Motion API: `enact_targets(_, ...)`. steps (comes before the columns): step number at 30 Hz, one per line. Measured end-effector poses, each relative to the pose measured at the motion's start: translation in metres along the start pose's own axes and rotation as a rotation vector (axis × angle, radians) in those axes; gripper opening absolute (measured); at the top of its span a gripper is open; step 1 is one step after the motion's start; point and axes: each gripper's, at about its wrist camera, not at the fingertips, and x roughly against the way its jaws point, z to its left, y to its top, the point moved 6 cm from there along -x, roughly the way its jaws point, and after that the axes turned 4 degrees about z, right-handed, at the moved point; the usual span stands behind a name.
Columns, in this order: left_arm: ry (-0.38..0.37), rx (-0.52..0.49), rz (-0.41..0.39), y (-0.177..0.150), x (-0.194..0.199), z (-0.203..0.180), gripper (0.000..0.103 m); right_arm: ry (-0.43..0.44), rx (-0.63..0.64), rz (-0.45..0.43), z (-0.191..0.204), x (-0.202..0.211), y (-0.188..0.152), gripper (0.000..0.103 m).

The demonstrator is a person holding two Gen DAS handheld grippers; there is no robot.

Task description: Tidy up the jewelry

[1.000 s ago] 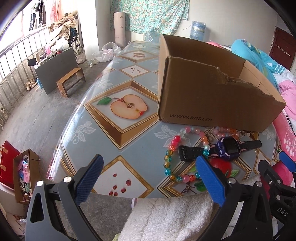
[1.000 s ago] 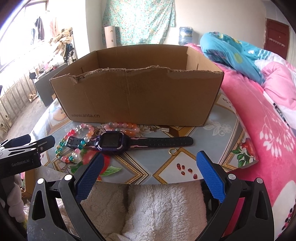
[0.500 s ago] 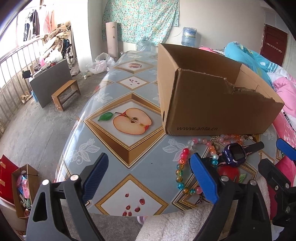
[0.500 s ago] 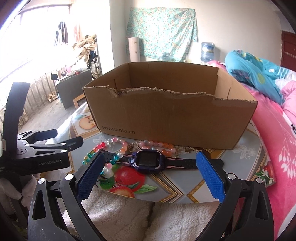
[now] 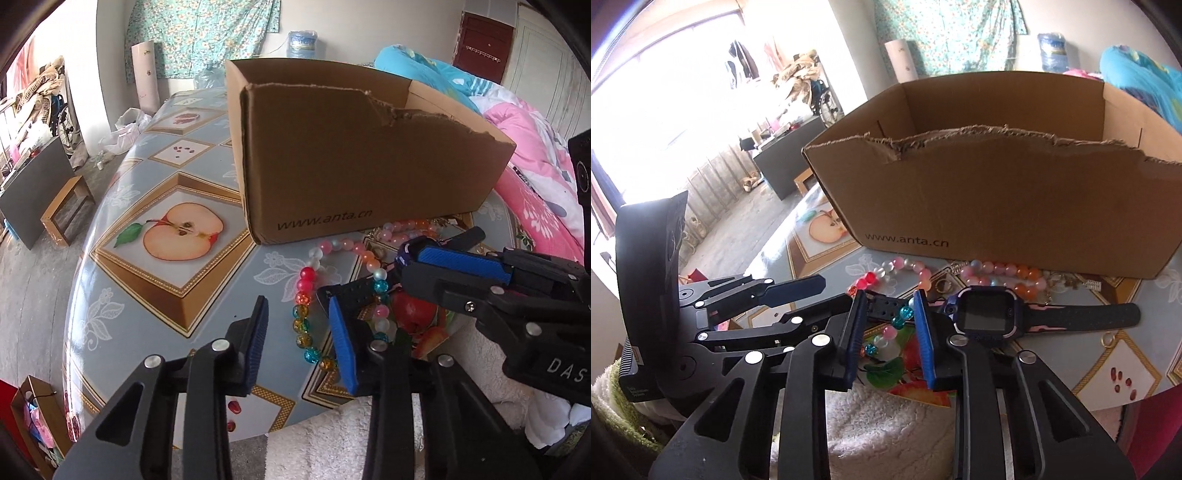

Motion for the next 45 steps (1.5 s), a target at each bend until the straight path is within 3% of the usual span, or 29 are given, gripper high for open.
enact_targets(16,0.060,-0.090,0.029,-0.002,-0.011,0.001,0.026,-0.079,0.000,0.106,-0.002,-0.020,-0.002,0.017)
enact_targets(23,0.114,-0.063,0.039,-0.005,-0.007,0.014,0.024,-0.057,0.022,0.122,0.005,-0.022,-0.005,0.005)
enact_targets(45,0.106,-0.077,0.040,0.009,-0.015,0.015,0.023,-0.095,0.045,0.134,0.009,-0.044,0.004,0.014)
